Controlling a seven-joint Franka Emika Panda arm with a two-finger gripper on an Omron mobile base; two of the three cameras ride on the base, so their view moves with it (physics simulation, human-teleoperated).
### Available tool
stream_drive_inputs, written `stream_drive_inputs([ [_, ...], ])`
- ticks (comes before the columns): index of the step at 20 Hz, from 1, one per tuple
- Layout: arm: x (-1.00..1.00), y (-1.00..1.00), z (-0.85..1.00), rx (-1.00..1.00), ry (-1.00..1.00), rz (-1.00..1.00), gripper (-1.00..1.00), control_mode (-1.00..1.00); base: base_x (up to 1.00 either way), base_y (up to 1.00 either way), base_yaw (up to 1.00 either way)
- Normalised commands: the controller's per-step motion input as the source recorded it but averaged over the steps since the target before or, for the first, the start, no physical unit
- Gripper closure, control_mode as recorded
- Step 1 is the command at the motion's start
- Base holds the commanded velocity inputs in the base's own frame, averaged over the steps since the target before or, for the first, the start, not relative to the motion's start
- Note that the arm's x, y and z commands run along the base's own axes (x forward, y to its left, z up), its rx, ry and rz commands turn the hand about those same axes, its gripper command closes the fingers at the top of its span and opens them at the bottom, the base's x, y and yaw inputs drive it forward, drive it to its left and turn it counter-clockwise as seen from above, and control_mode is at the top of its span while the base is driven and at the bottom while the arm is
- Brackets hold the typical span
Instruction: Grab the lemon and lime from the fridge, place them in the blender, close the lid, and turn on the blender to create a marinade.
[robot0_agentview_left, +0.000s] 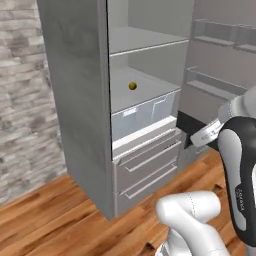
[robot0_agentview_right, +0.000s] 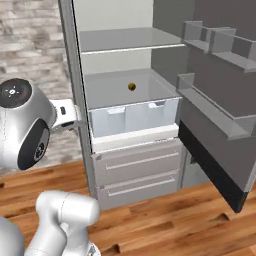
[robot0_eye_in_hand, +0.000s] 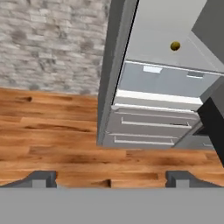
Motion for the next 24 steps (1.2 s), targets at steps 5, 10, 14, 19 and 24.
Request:
stream_drive_inputs([
  [5,0.00,0.00,0.00,0.00,0.00,0.00,-1.00,1.00,1.00,-0.43,-0.20],
  [10,0.00,0.00,0.00,0.00,0.00,0.00,-1.00,1.00,1.00,-0.17,0.27],
  [14,0.00,0.00,0.00,0.00,0.00,0.00,-1.00,1.00,1.00,-0.47,0.45],
  [19,0.00,0.00,0.00,0.00,0.00,0.00,-1.00,1.00,0.73,-0.67,0.44],
  [24,0.00,0.00,0.00,0.00,0.00,0.00,-1.00,1.00,0.00,-0.27,0.16],
])
